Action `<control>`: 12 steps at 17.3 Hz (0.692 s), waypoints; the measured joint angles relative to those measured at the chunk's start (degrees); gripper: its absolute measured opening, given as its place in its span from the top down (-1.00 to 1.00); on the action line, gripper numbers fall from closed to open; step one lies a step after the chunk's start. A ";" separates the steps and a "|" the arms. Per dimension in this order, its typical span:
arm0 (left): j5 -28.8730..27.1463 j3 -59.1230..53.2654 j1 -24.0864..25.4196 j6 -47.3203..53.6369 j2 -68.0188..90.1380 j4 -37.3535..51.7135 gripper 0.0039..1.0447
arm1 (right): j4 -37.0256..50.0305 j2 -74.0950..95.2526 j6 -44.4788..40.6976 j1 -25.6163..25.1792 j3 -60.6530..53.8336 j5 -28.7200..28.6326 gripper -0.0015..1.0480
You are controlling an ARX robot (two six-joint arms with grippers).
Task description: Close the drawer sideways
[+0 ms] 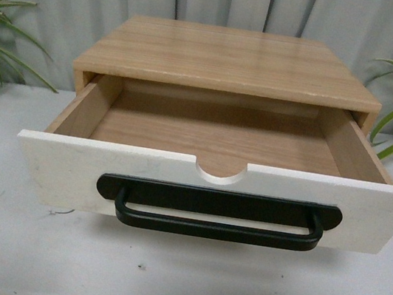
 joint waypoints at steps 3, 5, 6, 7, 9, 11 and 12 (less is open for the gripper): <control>0.00 0.00 0.00 0.00 0.00 0.00 -0.88 | 0.02 0.00 0.00 0.00 0.00 0.00 -0.88; 0.00 0.00 0.00 0.00 0.00 0.00 -0.88 | 0.00 0.00 0.00 0.00 0.00 0.00 -0.88; 0.00 0.00 0.00 0.00 0.00 0.00 -0.88 | 0.00 0.00 0.00 0.00 0.00 0.00 -0.88; 0.02 0.00 0.00 0.00 0.00 0.00 -0.88 | 0.02 0.00 0.00 0.00 0.00 0.00 -0.88; 0.00 0.00 0.00 0.00 0.00 0.00 -0.88 | 0.02 0.00 0.00 0.00 0.00 0.00 -0.88; 0.00 0.00 0.00 0.00 0.00 0.00 -0.88 | 0.00 0.00 0.00 0.00 0.00 0.00 -0.88; 0.00 0.00 0.00 0.00 0.00 0.00 -0.88 | 0.00 0.00 0.00 0.00 0.00 -0.02 -0.88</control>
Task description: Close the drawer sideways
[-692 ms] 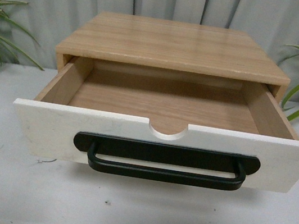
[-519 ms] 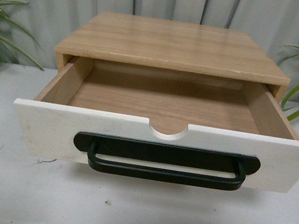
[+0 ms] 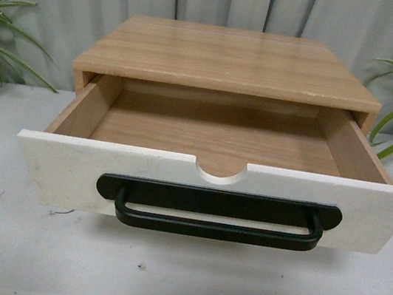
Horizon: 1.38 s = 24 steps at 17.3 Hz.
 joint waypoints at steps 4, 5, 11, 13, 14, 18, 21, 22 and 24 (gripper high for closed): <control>-13.07 7.37 -4.79 -13.40 12.52 -13.77 -0.88 | -1.05 10.78 10.97 -3.28 3.23 -2.51 -0.88; -13.75 7.56 -4.72 -14.78 13.97 -11.41 -0.88 | 2.89 14.84 13.35 -4.00 4.46 -2.36 -0.88; -7.10 19.28 -4.79 -2.97 44.83 13.81 -0.88 | 29.99 53.59 0.39 1.11 23.30 -2.54 -0.88; -0.85 28.24 -8.39 12.17 55.36 11.78 -0.88 | 27.52 64.48 -14.38 4.07 32.30 -3.15 -0.88; 1.68 32.37 -8.92 19.93 58.75 8.26 -0.88 | 23.78 68.67 -25.94 5.81 36.87 -4.42 -0.88; 6.67 40.57 -12.37 48.57 61.24 -5.14 -0.88 | 11.96 70.97 -60.65 10.23 46.14 -8.11 -0.88; 6.80 42.21 -15.06 62.97 62.58 -13.29 -0.88 | -0.96 71.14 -78.49 10.97 48.39 -11.43 -0.88; 6.36 42.21 -15.78 65.31 63.19 -14.67 -0.88 | -4.28 71.38 -81.68 11.26 48.74 -11.41 -0.88; 4.63 42.25 -16.85 69.07 64.63 -14.64 -0.88 | -9.55 72.04 -87.06 11.80 49.03 -9.86 -0.88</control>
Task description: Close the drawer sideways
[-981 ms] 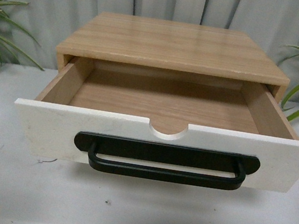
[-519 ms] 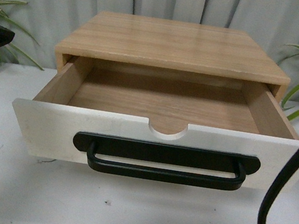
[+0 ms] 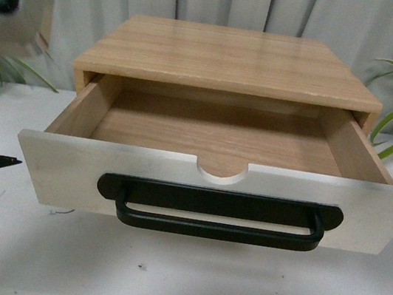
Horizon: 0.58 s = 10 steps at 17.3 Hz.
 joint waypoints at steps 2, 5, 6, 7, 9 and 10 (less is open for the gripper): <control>-2.58 0.04 -1.22 3.02 2.23 2.89 -0.88 | -4.09 0.59 -1.11 1.49 0.20 0.17 -0.88; -3.78 0.72 -2.78 3.28 6.58 5.99 -0.88 | -7.50 3.08 1.18 3.26 0.87 0.48 -0.88; -3.87 0.74 -3.10 3.28 7.45 6.19 -0.88 | -6.88 4.17 2.10 3.28 0.87 0.59 -0.88; -4.42 0.79 -3.10 3.28 8.24 7.30 -0.88 | -5.66 5.31 2.54 3.28 0.90 1.55 -0.88; -4.74 1.29 -3.08 3.26 9.46 8.55 -0.88 | -5.90 7.02 3.80 3.61 1.38 2.25 -0.88; -4.92 1.31 -2.95 3.23 9.92 9.57 -0.88 | -5.62 7.63 4.09 3.67 1.60 2.36 -0.88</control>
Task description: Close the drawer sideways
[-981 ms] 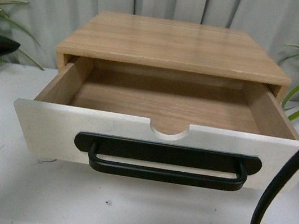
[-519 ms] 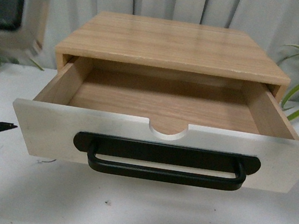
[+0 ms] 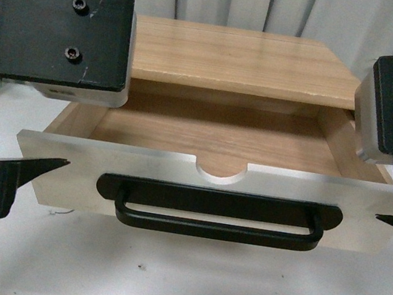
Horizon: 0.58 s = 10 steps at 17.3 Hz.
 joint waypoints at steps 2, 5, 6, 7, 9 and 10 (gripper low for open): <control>-0.31 0.37 0.50 -0.20 0.79 1.11 -0.88 | 0.63 1.16 0.44 0.28 0.35 0.20 -0.88; -0.52 0.55 0.57 -0.44 1.77 1.53 -0.88 | 1.79 2.78 0.68 0.17 1.53 0.68 -0.88; -0.50 0.57 0.55 -0.46 2.08 1.88 -0.88 | 1.46 3.52 1.01 -0.17 2.40 0.72 -0.88; -0.52 0.70 0.57 -0.61 2.54 2.40 -0.88 | 1.53 4.22 1.18 -0.26 2.97 0.98 -0.88; -1.29 0.90 0.57 -1.16 3.52 4.11 -0.88 | 1.66 5.31 1.33 -0.52 4.04 1.27 -0.88; -1.60 0.96 0.70 -1.51 3.91 4.63 -0.88 | 1.68 5.62 1.33 -0.52 4.35 1.33 -0.88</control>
